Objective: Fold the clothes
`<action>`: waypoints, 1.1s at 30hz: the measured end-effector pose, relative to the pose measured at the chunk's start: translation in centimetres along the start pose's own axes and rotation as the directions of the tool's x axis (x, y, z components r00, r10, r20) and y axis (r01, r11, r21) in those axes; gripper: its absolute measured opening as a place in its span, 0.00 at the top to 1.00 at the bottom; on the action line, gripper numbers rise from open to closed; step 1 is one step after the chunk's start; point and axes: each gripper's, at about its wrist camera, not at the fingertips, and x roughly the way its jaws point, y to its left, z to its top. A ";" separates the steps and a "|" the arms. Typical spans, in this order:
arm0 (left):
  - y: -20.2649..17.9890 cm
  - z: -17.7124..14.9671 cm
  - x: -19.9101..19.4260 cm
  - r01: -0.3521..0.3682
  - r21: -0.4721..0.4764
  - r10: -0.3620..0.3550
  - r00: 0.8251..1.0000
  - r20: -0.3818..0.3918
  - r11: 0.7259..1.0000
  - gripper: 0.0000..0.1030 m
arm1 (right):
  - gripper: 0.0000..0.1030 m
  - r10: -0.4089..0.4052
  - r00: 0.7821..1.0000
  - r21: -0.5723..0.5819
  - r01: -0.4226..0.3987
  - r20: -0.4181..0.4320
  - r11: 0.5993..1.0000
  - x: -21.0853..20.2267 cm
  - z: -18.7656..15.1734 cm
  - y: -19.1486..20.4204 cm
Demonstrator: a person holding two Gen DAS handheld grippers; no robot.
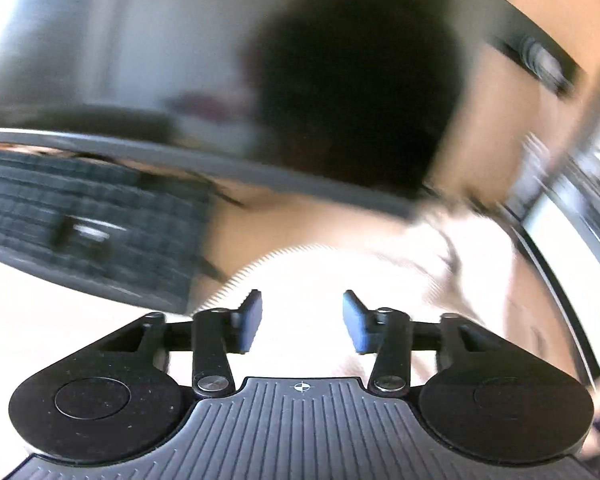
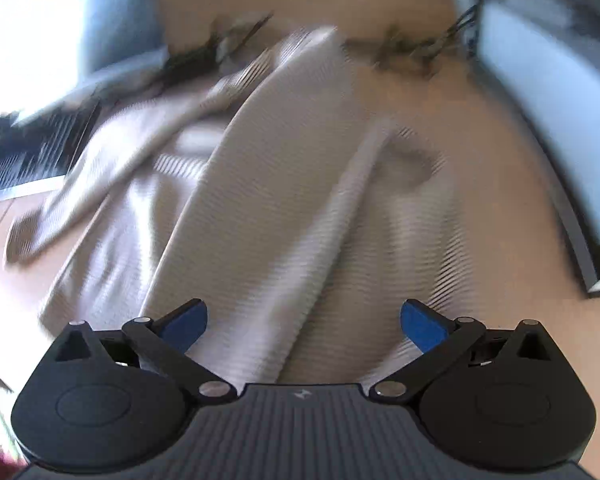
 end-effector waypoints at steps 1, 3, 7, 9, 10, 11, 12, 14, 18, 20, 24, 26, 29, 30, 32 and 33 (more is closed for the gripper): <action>-0.8 -0.8 0.4 0.032 0.023 -0.032 0.999 -0.027 0.999 0.41 | 0.00 -0.021 0.999 0.004 0.021 0.037 1.000 -0.6 0.4 -0.3; -2.2 -2.3 1.5 0.094 0.059 -0.089 0.992 -0.086 0.994 0.41 | 0.01 -0.065 0.992 0.007 0.065 0.103 0.998 -1.6 1.1 -0.7; -3.5 -4.4 4.0 0.160 0.069 -0.146 0.974 -0.171 0.985 0.41 | 0.33 -0.097 0.982 -0.030 0.103 0.163 0.994 -2.5 2.1 -0.4; -3.5 -5.4 4.5 0.167 0.069 -0.151 0.969 -0.196 0.984 0.41 | 0.60 -0.056 0.987 -0.059 0.066 0.148 0.996 -2.1 2.4 0.3; -3.6 -6.0 4.5 0.164 0.078 -0.146 0.969 -0.198 0.983 0.40 | 0.62 -0.036 0.990 -0.071 0.046 0.139 0.996 -1.9 2.6 0.8; -3.7 -6.4 4.3 0.160 0.099 -0.137 0.970 -0.199 0.982 0.40 | 0.62 -0.023 0.991 -0.081 0.035 0.135 0.996 -1.5 2.7 1.5; -3.9 -6.7 4.0 0.155 0.126 -0.128 0.972 -0.199 0.980 0.40 | 0.62 -0.011 0.991 -0.091 0.023 0.130 0.996 -1.2 2.9 2.1; -4.0 -7.4 3.3 0.151 0.138 -0.120 0.971 -0.206 0.979 0.40 | 0.60 -0.017 0.991 -0.108 0.031 0.133 0.994 -0.2 3.5 3.8; -3.8 -8.7 1.3 0.153 0.142 -0.119 0.968 -0.221 0.978 0.40 | 0.45 -0.064 0.985 -0.117 0.083 0.161 0.990 2.7 5.5 6.6; -3.9 -9.2 0.7 0.162 0.149 -0.124 0.964 -0.234 0.975 0.40 | 0.44 -0.085 0.985 -0.139 0.105 0.148 0.985 4.6 6.4 7.5; -3.9 -9.4 0.2 0.179 0.144 -0.139 0.958 -0.252 0.973 0.40 | 0.94 -0.097 0.992 -0.319 0.117 0.078 0.940 6.7 6.5 7.8; -3.8 -9.3 0.2 0.186 0.137 -0.147 0.955 -0.258 0.973 0.40 | 0.95 -0.119 0.983 -0.392 0.166 0.143 0.905 4.7 6.9 6.1; -3.6 -9.2 0.1 0.197 0.126 -0.158 0.950 -0.268 0.972 0.34 | 0.95 -0.312 0.903 -0.424 0.417 0.296 0.804 2.8 8.5 2.8; -3.7 -8.9 0.1 0.205 0.127 -0.164 0.947 -0.275 0.970 0.31 | 0.95 -0.393 0.850 -0.413 0.517 0.350 0.750 2.7 9.2 1.8; -4.0 -7.8 0.2 0.226 0.140 -0.181 0.944 -0.277 0.964 0.31 | 0.95 -0.480 0.780 -0.355 0.616 0.402 0.703 2.1 10.6 0.2; -4.2 -6.9 0.0 0.235 0.153 -0.191 0.947 -0.257 0.960 0.30 | 0.95 -0.483 0.778 -0.309 0.612 0.403 0.728 1.5 11.2 -0.2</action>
